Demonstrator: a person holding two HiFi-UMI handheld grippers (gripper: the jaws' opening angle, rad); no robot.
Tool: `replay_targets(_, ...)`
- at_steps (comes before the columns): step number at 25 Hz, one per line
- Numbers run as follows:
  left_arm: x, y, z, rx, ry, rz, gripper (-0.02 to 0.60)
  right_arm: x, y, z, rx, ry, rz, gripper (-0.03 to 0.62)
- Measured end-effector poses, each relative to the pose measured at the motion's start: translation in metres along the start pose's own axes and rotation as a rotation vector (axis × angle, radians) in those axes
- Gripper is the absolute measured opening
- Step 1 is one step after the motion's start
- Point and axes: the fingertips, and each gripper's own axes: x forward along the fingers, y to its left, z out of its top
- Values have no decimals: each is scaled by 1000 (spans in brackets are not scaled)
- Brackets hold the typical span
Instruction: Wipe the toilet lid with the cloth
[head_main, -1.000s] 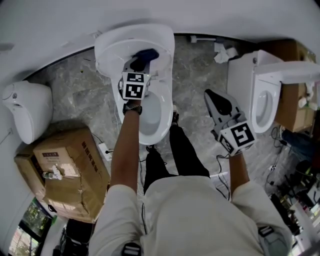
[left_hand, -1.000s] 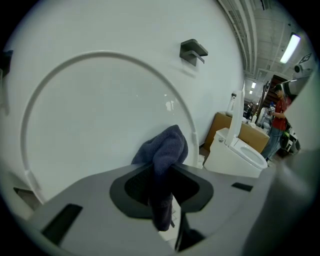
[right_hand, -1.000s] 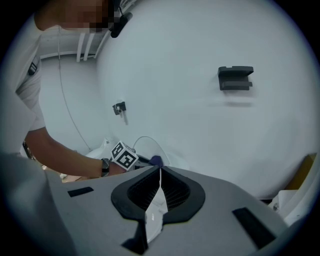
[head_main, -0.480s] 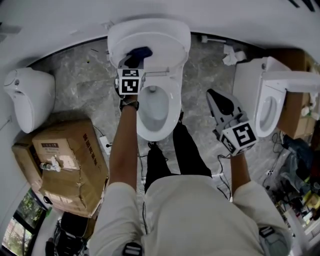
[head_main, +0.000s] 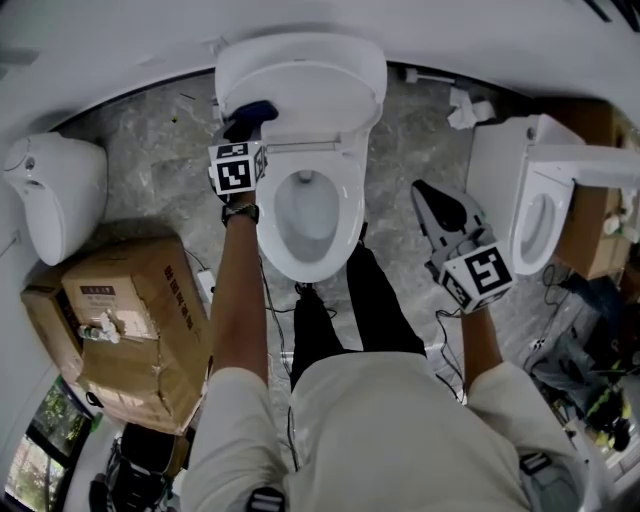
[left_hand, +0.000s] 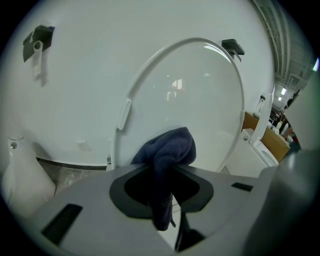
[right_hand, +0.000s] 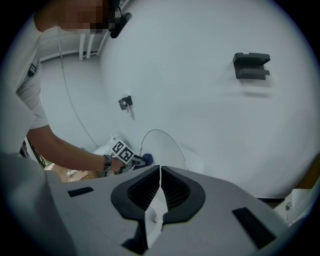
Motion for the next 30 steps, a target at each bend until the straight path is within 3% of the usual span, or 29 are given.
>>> replay_targets(5, 15, -19, -4, -3, 23, -45, 83, 1, -5, -8, 4, 14, 5, 31)
replay_targets(18, 48, -115, 3, 54, 31, -210, 83, -20, -34, -26, 27, 17, -38, 31)
replay_targets(24, 58, -169, 12, 90, 4, -325, 83, -30, -46, -38, 50, 20, -54, 31)
replay_targets(30, 75, -216, 1, 154, 29, -424, 83, -38, -55, -51, 61, 32, -68, 31)
